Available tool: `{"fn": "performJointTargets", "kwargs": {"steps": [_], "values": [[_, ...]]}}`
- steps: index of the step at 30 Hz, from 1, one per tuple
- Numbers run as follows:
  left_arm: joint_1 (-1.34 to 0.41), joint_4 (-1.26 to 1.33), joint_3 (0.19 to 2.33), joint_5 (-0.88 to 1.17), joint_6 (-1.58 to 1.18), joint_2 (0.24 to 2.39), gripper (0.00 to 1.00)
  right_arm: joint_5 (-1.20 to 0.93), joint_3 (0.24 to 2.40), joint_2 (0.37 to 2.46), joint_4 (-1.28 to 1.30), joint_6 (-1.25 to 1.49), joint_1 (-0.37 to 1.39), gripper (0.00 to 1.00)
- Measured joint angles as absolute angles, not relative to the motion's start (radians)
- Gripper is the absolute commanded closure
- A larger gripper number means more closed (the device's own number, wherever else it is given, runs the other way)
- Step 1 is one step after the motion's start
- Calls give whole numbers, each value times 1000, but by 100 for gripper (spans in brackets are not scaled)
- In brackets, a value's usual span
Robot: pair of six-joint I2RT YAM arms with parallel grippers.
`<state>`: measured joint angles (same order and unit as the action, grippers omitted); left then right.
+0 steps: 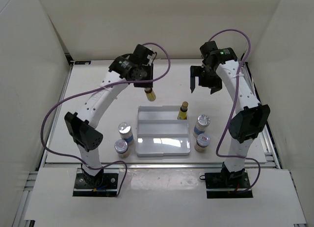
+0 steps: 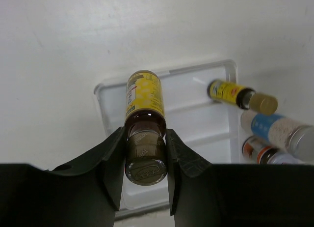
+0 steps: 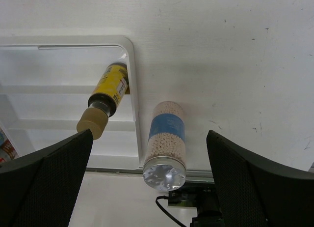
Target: Organize the condiment bottles
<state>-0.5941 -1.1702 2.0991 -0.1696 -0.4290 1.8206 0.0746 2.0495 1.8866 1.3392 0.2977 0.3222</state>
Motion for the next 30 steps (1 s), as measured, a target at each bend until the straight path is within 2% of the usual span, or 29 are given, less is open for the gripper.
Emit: {"fn": "performJointTargets", "kwargs": {"steps": [7, 21, 28, 29, 30], "values": [[-636, -1226, 2009, -94, -458, 1884, 89, 75, 2030, 1879, 1341, 298, 322, 0], [-604, -1202, 1888, -96, -517, 1910, 89, 76, 2004, 1851, 1343, 284, 322, 0], [-590, -1195, 1863, -112, -558, 1963, 78, 86, 1999, 1840, 1343, 282, 322, 0], [-590, -1194, 1863, -116, -562, 1960, 76, 89, 1998, 1838, 1343, 281, 322, 0], [-588, -1192, 1863, -116, -565, 1960, 65, 92, 1998, 1834, 1343, 279, 322, 0]]}}
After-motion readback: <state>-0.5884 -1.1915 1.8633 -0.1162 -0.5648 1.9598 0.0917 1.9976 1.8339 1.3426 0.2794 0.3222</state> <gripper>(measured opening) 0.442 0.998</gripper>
